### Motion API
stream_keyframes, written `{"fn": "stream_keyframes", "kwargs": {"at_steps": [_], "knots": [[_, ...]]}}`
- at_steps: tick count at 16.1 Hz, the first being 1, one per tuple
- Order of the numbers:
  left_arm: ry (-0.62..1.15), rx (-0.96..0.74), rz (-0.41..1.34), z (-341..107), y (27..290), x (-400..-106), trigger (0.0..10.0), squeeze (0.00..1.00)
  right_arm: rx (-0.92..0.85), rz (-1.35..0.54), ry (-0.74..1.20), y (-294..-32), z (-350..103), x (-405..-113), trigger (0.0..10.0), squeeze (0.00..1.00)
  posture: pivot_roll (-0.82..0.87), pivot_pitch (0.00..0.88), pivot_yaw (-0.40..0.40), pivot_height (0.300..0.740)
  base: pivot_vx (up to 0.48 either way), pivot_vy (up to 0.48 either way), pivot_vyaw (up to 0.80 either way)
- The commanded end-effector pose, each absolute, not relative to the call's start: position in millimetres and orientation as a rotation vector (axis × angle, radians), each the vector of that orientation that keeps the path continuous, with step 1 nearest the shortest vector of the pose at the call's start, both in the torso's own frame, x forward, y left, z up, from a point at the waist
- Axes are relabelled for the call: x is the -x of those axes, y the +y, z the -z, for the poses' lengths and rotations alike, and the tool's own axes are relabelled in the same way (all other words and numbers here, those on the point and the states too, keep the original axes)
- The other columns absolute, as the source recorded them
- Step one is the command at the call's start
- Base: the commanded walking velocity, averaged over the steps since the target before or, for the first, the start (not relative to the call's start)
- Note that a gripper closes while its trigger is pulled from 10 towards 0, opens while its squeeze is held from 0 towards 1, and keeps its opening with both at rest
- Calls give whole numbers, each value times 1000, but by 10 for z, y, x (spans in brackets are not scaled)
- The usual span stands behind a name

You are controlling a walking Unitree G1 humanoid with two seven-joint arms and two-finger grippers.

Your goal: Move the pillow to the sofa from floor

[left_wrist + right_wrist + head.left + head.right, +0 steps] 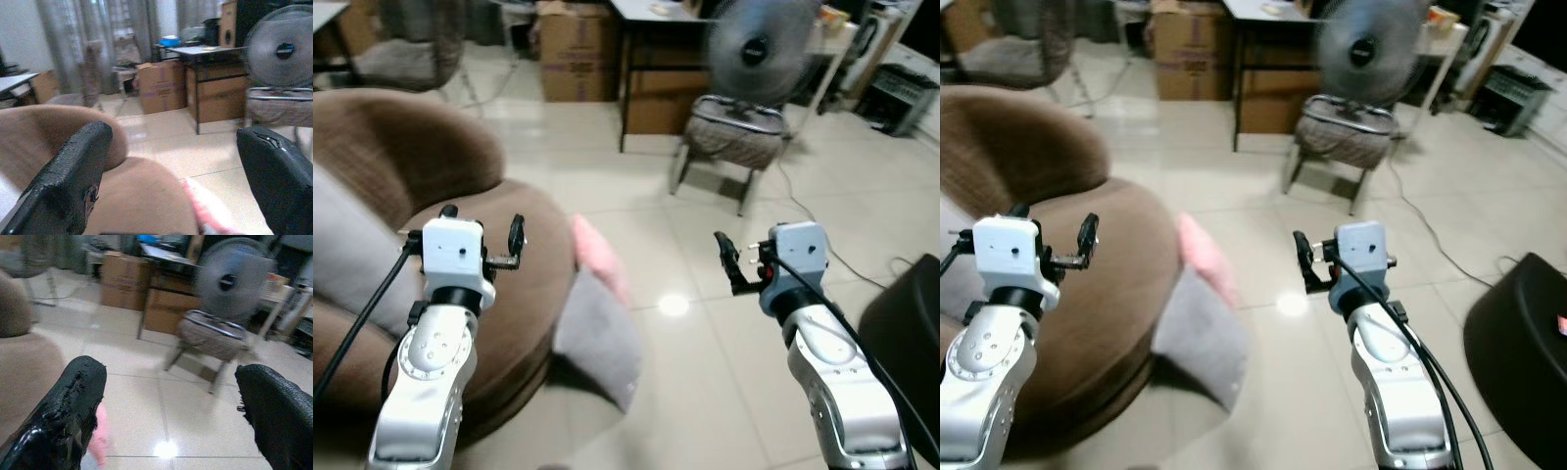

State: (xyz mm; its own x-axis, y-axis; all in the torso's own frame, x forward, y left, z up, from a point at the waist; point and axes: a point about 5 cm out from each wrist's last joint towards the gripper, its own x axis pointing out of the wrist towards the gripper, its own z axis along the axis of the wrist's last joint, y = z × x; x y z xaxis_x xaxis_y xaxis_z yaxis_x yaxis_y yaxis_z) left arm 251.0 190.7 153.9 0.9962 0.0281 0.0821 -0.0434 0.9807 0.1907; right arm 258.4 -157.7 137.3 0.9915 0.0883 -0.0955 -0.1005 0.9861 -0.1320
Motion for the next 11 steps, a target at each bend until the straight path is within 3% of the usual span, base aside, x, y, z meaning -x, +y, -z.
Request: {"fn": "stream_keyframes", "kwargs": {"at_steps": [1, 11], "knots": [[-81, -191, 1, -1539, 1810, -2528, 10000, 1000, 159, -48, 96, -1704, -1369, -2561, 10000, 0, 56, 0, -64, 740, 390, 0, -506], [-84, -201, 0, -1541, 1832, -2550, 10000, 1000, 164, -64, 85, -1687, -1372, -2570, 10000, 0, 57, 0, -60, 740, 393, 0, -51]]}}
